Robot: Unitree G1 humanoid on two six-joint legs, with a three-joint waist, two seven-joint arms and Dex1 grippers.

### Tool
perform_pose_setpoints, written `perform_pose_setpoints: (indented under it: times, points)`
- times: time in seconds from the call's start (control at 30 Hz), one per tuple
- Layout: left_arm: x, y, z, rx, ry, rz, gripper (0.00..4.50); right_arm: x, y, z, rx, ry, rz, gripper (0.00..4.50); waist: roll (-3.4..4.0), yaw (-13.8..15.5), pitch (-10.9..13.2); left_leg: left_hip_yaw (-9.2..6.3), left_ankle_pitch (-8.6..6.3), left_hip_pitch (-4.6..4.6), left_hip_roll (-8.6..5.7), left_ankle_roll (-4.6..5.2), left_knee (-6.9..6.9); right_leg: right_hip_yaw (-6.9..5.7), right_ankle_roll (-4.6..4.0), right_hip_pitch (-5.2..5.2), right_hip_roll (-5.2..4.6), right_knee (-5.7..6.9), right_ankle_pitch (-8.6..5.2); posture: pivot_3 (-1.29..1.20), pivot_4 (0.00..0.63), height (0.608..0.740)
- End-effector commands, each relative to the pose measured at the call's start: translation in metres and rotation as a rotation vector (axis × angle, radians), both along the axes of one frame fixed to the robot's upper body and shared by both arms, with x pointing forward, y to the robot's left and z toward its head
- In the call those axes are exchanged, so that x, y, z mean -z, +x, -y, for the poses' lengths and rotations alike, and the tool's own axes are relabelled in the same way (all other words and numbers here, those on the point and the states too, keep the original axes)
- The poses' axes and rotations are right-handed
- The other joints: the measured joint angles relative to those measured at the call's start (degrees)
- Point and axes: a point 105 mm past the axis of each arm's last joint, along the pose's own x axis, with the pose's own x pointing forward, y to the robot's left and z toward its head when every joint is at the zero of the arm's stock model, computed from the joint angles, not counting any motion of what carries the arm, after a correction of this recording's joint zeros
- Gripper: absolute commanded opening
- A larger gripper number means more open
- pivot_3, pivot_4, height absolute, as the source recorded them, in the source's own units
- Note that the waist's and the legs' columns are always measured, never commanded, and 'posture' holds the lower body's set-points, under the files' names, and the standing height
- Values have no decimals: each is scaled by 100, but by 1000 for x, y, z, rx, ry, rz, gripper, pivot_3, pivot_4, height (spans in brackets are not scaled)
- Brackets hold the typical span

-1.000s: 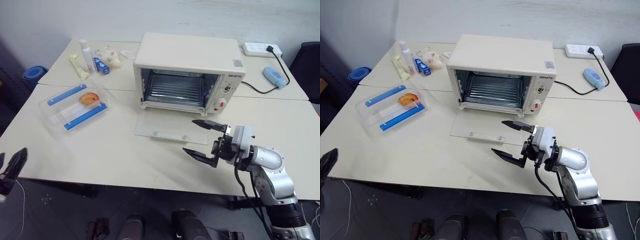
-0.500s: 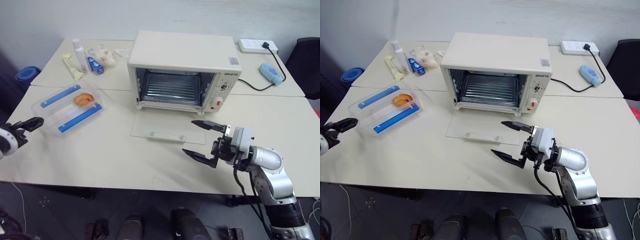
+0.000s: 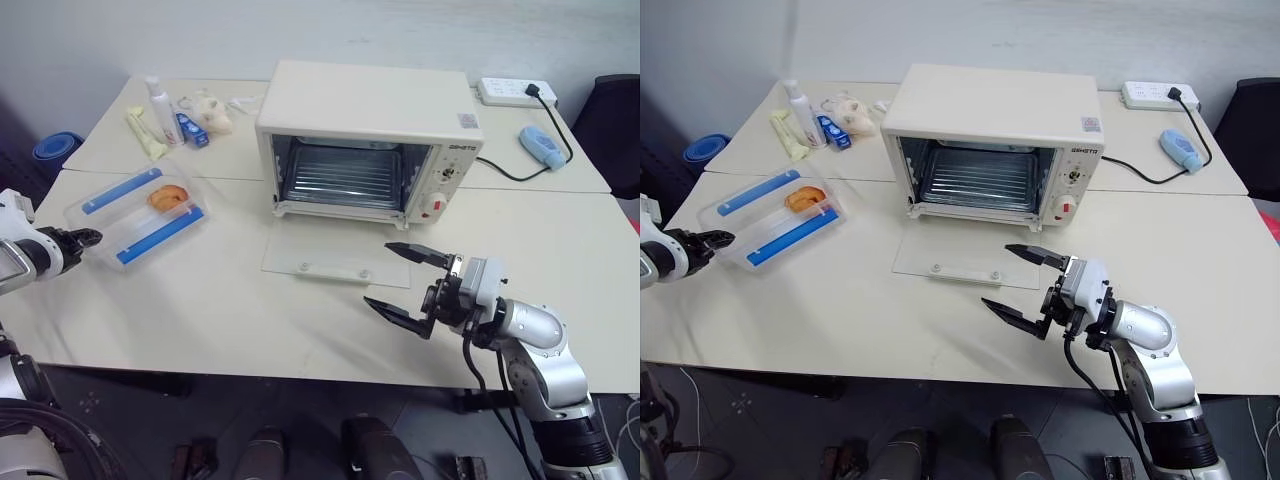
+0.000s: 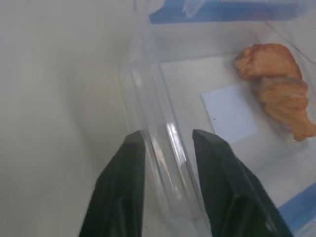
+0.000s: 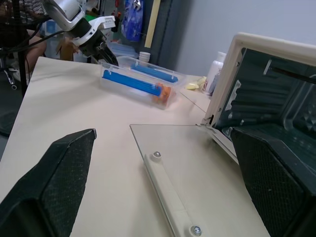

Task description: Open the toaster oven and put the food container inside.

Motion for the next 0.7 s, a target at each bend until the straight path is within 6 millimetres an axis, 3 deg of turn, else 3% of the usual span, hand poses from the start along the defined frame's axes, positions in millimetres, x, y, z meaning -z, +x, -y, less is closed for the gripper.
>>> perform_pose_setpoints:
  times: [0.03,0.1,0.23,0.33,0.5,0.7]
  points:
    - [-16,-6,-17,-32,77,37,678,-7,-3,-1,-2,11,32,4500,0,-11,0,0,0,0,0,0,0,0,0,-1,0,2,0,0,150,740]
    - [-19,-8,-20,-32,82,54,226,-6,-3,-1,0,10,29,4500,-1,-2,0,1,0,-1,1,0,0,-1,0,-7,1,7,0,0,150,740]
    - [-33,-12,-22,-17,98,95,201,-6,-3,0,5,8,25,4500,-4,17,0,1,0,-4,1,0,2,-2,0,-7,-2,7,0,0,150,740]
    - [-50,-17,-10,77,178,87,201,-5,-2,5,19,1,21,4500,-8,16,1,0,0,-7,0,1,2,-2,0,-8,-3,6,0,0,150,740]
    - [-69,-24,50,301,237,48,201,1,-2,25,91,-22,-5,4500,-14,53,2,-2,-2,-12,-3,4,2,-1,0,-6,-11,4,0,0,150,740]
    - [-70,-20,126,503,243,57,201,13,-6,48,186,-51,-37,4500,-14,115,3,-5,-4,-11,-15,15,12,-5,1,4,-21,5,0,0,150,740]
